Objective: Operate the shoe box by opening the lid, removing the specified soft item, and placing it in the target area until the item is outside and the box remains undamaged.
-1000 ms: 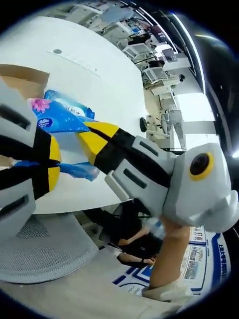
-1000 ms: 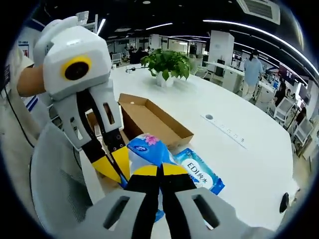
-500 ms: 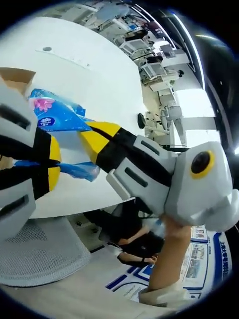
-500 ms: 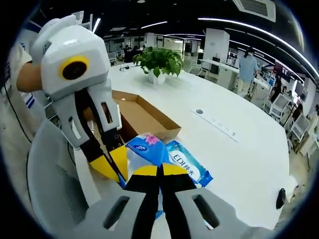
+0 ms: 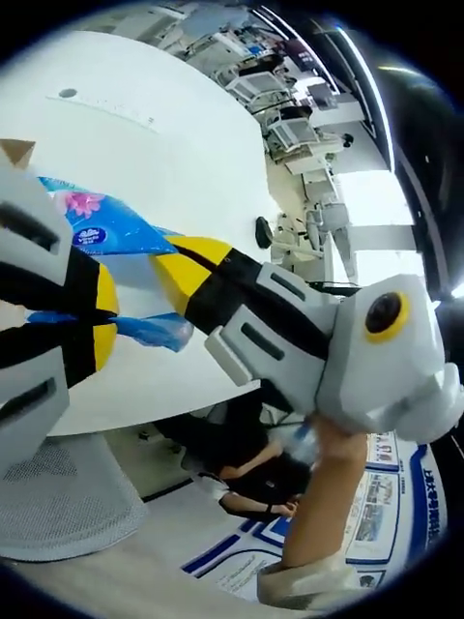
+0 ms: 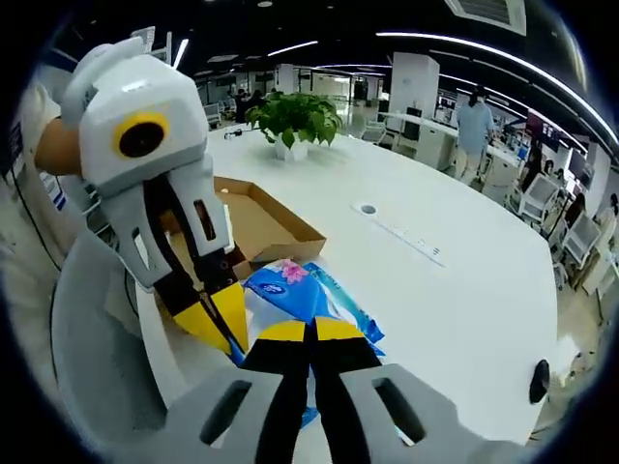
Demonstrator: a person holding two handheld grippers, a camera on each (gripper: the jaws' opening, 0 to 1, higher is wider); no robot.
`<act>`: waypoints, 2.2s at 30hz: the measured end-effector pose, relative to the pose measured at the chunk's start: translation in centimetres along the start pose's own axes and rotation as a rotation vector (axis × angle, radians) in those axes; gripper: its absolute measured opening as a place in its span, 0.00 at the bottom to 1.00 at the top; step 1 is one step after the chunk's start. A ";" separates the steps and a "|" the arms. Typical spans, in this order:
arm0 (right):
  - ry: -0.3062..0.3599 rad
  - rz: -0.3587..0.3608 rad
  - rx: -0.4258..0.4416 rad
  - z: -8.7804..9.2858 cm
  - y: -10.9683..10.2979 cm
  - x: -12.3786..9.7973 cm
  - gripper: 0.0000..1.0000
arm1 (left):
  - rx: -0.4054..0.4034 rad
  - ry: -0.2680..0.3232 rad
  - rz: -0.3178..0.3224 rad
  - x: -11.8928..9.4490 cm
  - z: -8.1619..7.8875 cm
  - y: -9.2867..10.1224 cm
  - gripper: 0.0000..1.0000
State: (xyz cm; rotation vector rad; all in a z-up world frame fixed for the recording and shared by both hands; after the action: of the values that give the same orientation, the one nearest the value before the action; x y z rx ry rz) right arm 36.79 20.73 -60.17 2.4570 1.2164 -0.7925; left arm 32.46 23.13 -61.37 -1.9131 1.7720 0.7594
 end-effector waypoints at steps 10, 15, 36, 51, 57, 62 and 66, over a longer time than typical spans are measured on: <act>-0.029 -0.026 -0.017 1.3 1.9 0.0 0.00 | -0.012 -0.009 0.024 2.2 -0.8 -1.0 0.00; -0.038 -0.035 -0.018 1.9 3.1 0.0 0.00 | -0.025 -0.008 0.033 3.3 -1.3 -1.6 0.00; -0.099 -0.047 -0.021 4.2 7.7 0.0 0.00 | -0.028 -0.032 0.074 7.8 -2.7 -4.1 0.00; -0.146 -0.034 0.006 6.2 9.9 0.4 0.00 | -0.054 -0.047 0.102 11.8 -3.0 -5.4 0.00; -0.162 -0.024 0.026 7.5 11.5 0.6 0.00 | -0.060 -0.048 0.116 13.3 -3.4 -5.8 0.00; -0.177 -0.021 0.037 8.6 11.8 1.2 0.00 | -0.073 -0.061 0.121 14.4 -2.8 -6.0 0.00; -0.192 -0.021 0.038 9.7 12.2 2.0 0.00 | -0.094 -0.072 0.122 15.2 -2.0 -6.3 0.00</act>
State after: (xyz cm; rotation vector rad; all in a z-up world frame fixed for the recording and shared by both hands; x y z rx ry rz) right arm 44.13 10.07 -69.02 2.3375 1.1674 -1.0394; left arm 39.51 10.87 -70.02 -1.8246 1.8522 0.9579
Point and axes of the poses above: the point that each gripper's makers call its tool centre point, and the gripper's own axes: x roughly forward along the fingers, y roughly to its right, z roughly out of its underside, the point moved 2 cm from there along -x, roughly backward along the fingers, and after that the axes turned 2 degrees about y, right-handed, at the moved point
